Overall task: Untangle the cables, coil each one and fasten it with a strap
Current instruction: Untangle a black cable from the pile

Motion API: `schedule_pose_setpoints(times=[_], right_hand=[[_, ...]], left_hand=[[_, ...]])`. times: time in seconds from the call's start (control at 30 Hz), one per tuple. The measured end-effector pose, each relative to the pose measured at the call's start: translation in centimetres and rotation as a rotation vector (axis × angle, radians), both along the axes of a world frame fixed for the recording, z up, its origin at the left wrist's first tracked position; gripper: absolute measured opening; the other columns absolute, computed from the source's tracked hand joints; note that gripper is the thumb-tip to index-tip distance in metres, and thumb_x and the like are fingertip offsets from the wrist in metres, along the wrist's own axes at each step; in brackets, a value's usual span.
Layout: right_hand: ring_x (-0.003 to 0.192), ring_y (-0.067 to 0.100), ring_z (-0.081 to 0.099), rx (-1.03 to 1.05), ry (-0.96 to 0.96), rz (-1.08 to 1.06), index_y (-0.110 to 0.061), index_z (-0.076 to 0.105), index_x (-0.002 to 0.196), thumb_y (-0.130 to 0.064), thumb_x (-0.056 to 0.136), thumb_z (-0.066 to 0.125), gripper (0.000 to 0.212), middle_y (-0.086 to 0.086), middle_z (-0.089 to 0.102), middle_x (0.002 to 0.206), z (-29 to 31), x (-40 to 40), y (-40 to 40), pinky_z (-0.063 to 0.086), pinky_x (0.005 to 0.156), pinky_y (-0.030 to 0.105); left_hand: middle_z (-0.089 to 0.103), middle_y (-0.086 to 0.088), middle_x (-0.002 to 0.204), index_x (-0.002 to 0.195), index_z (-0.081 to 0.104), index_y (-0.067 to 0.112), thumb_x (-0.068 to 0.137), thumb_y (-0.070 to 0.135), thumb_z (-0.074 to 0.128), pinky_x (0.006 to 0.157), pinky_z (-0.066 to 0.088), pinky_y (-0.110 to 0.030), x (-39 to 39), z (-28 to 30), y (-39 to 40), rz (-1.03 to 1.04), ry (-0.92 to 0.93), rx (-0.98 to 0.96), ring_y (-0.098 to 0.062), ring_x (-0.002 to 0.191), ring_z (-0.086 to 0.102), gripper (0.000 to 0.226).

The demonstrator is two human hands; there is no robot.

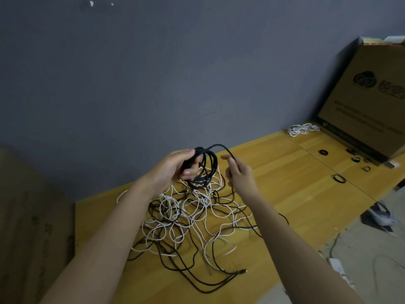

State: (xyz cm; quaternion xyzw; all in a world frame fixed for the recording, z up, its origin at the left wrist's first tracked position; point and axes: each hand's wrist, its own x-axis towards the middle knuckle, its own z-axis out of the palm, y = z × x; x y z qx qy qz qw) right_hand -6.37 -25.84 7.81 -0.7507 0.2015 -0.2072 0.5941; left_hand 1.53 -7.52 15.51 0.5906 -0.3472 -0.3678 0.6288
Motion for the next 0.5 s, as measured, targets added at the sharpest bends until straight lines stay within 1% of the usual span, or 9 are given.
schedule_pose_setpoints(times=[0.07,0.1,0.17,0.27,0.3,0.33,0.37,0.43,0.5], right_hand=[[0.055,0.001,0.038,-0.129,0.084,0.06,-0.013,0.056,0.124,-0.028,0.104,0.035,0.032,-0.008,0.051,0.071,-0.1,0.6,0.5,0.032,0.051,0.016],[0.058,-0.002,0.039,-0.211,0.155,0.123,-0.013,0.051,0.131,-0.03,0.104,0.034,0.036,-0.011,0.052,0.076,-0.4,0.7,1.0,0.032,0.053,0.016],[0.055,0.0,0.04,-0.285,0.208,0.247,-0.021,0.037,0.141,-0.029,0.104,0.034,0.039,-0.01,0.052,0.073,-1.4,0.4,2.2,0.034,0.053,0.02],[0.051,0.012,0.04,-0.095,0.084,0.248,-0.043,0.014,0.144,-0.023,0.104,0.036,0.05,0.002,0.06,0.076,-3.3,-0.9,3.7,0.035,0.049,0.027],[0.052,0.015,0.039,-0.064,0.065,0.206,-0.044,0.013,0.144,-0.022,0.103,0.036,0.051,0.004,0.061,0.079,-4.0,-1.3,3.9,0.034,0.049,0.027],[0.053,0.014,0.04,-0.103,0.076,0.189,-0.038,0.021,0.144,-0.022,0.103,0.037,0.046,0.005,0.063,0.081,-4.3,-1.6,4.0,0.034,0.051,0.027],[0.054,0.011,0.043,-0.211,0.125,0.2,-0.03,0.031,0.143,-0.022,0.103,0.037,0.041,0.005,0.063,0.084,-4.5,-1.9,3.9,0.034,0.053,0.026],[0.067,0.014,0.052,-0.562,0.223,0.295,-0.018,0.044,0.139,-0.022,0.102,0.04,0.037,0.005,0.064,0.093,-4.6,-2.3,3.9,0.032,0.059,0.026],[0.085,0.021,0.057,-0.81,0.206,0.361,-0.016,0.046,0.137,-0.022,0.1,0.045,0.038,0.005,0.064,0.104,-4.1,-2.6,3.9,0.03,0.063,0.026]], left_hand=[[0.037,0.009,0.049,0.084,0.044,0.011,0.099,0.026,0.033,0.062,0.031,-0.027,-0.7,0.0,-0.3,0.02,0.085,-0.102,-0.008,0.046,0.032,0.024],[0.037,0.009,0.049,0.084,0.044,0.012,0.098,0.027,0.032,0.063,0.032,-0.027,-1.0,-0.1,-0.7,0.068,0.108,-0.148,-0.008,0.045,0.033,0.024],[0.037,0.01,0.049,0.084,0.044,0.013,0.102,0.023,0.029,0.065,0.033,-0.027,-1.0,-0.4,-1.7,0.209,0.103,-0.199,-0.007,0.045,0.033,0.025],[0.038,0.012,0.05,0.082,0.042,0.014,0.105,0.018,0.029,0.064,0.031,-0.024,-0.3,-1.2,-2.7,0.404,0.165,-0.262,-0.006,0.048,0.034,0.027],[0.039,0.012,0.052,0.081,0.04,0.015,0.105,0.016,0.03,0.063,0.031,-0.023,0.1,-1.4,-2.7,0.453,0.188,-0.273,-0.006,0.051,0.035,0.026],[0.04,0.012,0.053,0.08,0.039,0.015,0.104,0.014,0.032,0.065,0.032,-0.023,0.5,-1.7,-2.7,0.493,0.19,-0.262,-0.007,0.053,0.036,0.025],[0.042,0.011,0.055,0.081,0.038,0.016,0.104,0.012,0.034,0.068,0.033,-0.023,0.8,-2.0,-2.7,0.52,0.163,-0.226,-0.008,0.056,0.038,0.024],[0.045,0.007,0.063,0.084,0.038,0.018,0.104,0.011,0.035,0.076,0.036,-0.026,1.2,-2.9,-2.8,0.554,-0.013,-0.068,-0.01,0.063,0.043,0.021],[0.046,0.004,0.073,0.087,0.036,0.023,0.103,0.012,0.033,0.08,0.037,-0.027,1.3,-4.0,-3.0,0.532,-0.254,0.103,-0.009,0.068,0.046,0.02]])
